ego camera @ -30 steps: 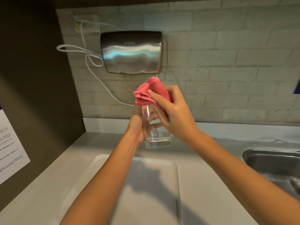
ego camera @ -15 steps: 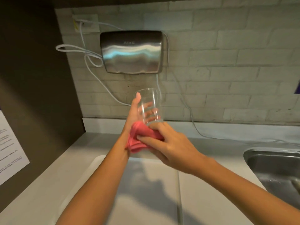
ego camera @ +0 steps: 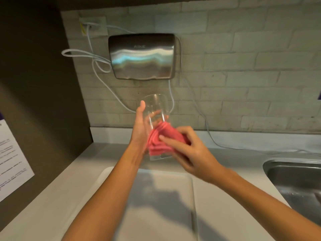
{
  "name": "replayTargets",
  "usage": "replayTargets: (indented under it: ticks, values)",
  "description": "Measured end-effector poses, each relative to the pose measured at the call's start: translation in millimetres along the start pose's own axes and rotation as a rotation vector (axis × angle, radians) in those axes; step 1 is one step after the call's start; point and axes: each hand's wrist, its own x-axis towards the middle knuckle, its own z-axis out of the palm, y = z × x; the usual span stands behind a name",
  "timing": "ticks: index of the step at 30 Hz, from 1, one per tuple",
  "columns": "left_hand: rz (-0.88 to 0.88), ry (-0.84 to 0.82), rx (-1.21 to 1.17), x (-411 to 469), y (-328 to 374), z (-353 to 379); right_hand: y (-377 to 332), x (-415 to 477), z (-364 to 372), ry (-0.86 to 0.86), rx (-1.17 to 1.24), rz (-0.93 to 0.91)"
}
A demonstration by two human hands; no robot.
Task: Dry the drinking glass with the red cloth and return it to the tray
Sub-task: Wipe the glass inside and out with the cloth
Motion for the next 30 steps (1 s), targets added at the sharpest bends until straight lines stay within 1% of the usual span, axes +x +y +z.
replayTargets:
  ticks: [2, 5, 7, 9, 11, 14, 16, 17, 20, 23, 26, 28, 30]
  values:
    - [0.017, -0.031, 0.066, -3.1, -5.1, 5.2, 5.5, 18.6, -2.7, 0.141, 0.049, 0.127]
    - [-0.010, -0.044, -0.019, -3.4, -7.4, 12.5, 6.7, 45.6, -4.8, 0.343, 0.240, 0.404]
    - [0.003, -0.031, -0.063, -1.7, -7.7, 12.0, 1.7, 45.9, -1.2, 0.385, 0.357, 0.503]
    - [0.013, -0.001, -0.050, -3.0, -10.2, 13.9, -3.5, 40.9, 2.2, 0.401, 0.416, 0.529]
    - [0.018, 0.077, 0.011, -6.2, -15.0, 17.6, -2.8, 36.3, 5.7, 0.444, 0.443, 0.533]
    - [0.007, 0.214, 0.232, -4.8, -20.0, 21.7, 3.8, 27.5, 8.4, 0.492, 0.428, 0.555]
    - [0.035, 0.264, 0.315, -3.4, -19.6, 23.2, 5.7, 22.3, 6.7, 0.494, 0.417, 0.563]
    - [0.045, 0.270, 0.319, -3.0, -20.0, 24.0, 6.6, 21.3, 5.4, 0.490, 0.405, 0.555]
    - [0.002, 0.215, 0.270, -3.4, -21.0, 27.8, 11.6, 23.8, 3.2, 0.468, 0.340, 0.522]
    - [-0.057, 0.136, 0.306, -3.6, -21.9, 31.3, 14.0, 28.0, 3.3, 0.457, 0.303, 0.532]
    - [-0.039, 0.127, 0.265, -2.6, -25.5, 34.3, 10.4, 26.8, 4.9, 0.415, 0.212, 0.477]
    - [-0.029, 0.133, 0.197, -2.6, -27.4, 31.9, 5.1, 19.5, 5.1, 0.311, 0.118, 0.372]
    - [-0.066, 0.093, 0.127, -0.9, -26.9, 26.0, 2.2, 2.9, 4.8, 0.148, -0.035, 0.214]
